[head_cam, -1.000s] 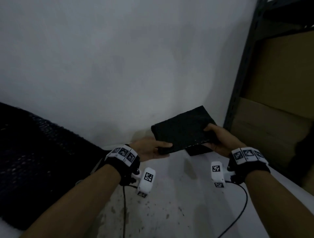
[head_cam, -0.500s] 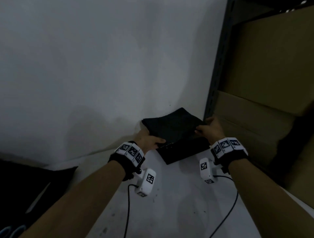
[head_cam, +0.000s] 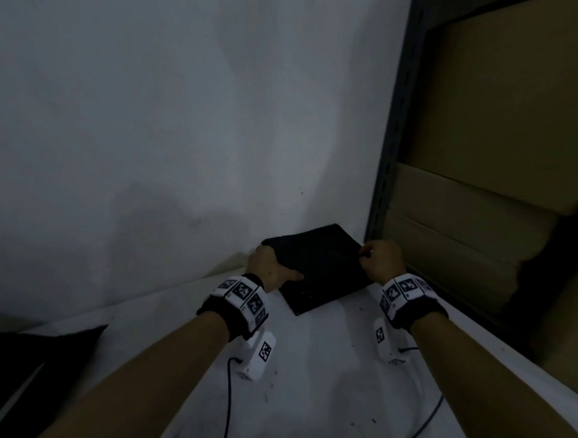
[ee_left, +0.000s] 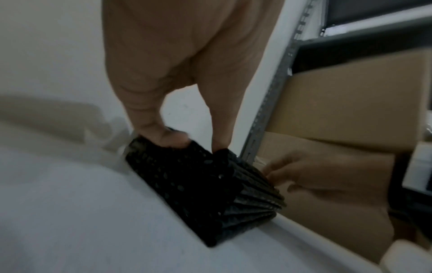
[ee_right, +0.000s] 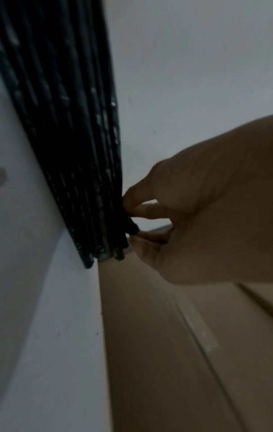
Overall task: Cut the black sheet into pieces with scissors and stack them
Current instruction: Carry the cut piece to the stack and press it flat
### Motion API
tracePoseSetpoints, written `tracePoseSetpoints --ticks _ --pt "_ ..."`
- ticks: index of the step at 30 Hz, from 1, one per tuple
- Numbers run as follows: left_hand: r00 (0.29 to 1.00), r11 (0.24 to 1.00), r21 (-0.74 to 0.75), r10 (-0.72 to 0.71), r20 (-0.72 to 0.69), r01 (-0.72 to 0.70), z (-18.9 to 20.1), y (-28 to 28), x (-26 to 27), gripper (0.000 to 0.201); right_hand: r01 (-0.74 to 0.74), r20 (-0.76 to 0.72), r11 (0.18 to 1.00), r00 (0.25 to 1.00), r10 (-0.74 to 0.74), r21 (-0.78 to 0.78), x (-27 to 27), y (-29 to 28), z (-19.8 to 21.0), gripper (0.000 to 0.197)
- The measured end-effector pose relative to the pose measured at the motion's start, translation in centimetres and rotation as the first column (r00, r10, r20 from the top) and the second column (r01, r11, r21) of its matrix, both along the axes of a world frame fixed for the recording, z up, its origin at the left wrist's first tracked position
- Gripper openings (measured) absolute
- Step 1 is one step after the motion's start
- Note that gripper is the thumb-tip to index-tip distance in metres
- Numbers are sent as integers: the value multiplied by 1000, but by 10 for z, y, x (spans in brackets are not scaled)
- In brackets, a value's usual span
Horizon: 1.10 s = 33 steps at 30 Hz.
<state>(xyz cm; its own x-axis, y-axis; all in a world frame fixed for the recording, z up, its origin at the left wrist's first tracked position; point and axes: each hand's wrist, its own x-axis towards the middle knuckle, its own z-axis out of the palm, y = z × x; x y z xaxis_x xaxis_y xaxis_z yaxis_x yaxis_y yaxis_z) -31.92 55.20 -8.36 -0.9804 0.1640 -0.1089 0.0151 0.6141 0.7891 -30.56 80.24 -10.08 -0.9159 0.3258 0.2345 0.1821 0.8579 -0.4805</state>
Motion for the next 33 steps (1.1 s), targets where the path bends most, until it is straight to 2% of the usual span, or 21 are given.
tracePoseSetpoints --ticks 1,2,4,6,8,9,12,14,20,24,29,31,33 --pt "999 995 -101 3 -52 -8 1 1 -1 96 19 12 997 1000 -20 75 0 -2 -2 21" --pt "992 983 -180 -3 -126 -20 2 3 -1 106 48 24 988 998 -52 146 0 -5 -2 21" --pt "960 968 -253 -67 -271 -4 6 8 -3 100 49 -1 969 999 -50 244 -3 -13 -1 22" --pt "918 944 -324 -186 -351 67 7 16 -9 79 -44 -123 965 989 78 257 -11 -20 -2 34" --pt "904 878 -456 -306 -298 146 4 25 -15 67 -201 -185 956 953 241 212 -22 -28 -4 44" --pt "911 837 -516 -341 -231 182 1 30 -17 65 -267 -155 943 942 299 197 -29 -32 -8 46" --pt "946 762 -588 -324 16 271 -13 41 -23 67 -366 146 911 928 343 190 -51 -33 -28 68" --pt "948 746 -595 -303 97 299 -22 42 -26 71 -364 318 913 901 295 186 -63 -25 -37 70" --pt "949 735 -607 -293 119 303 -31 38 -32 84 -313 460 947 854 245 77 -73 -25 -40 66" --pt "950 738 -606 -293 110 297 -35 37 -32 93 -356 512 920 827 230 162 -76 -27 -45 89" --pt "946 753 -581 -305 109 310 -37 32 -32 99 -353 510 912 835 205 211 -63 -30 -39 70" --pt "947 714 -630 -297 125 307 -31 29 -27 99 -320 519 917 840 159 238 -57 -35 -33 69" --pt "940 635 -703 -305 153 320 -17 24 -18 96 -268 499 934 858 119 237 -48 -41 -24 67"
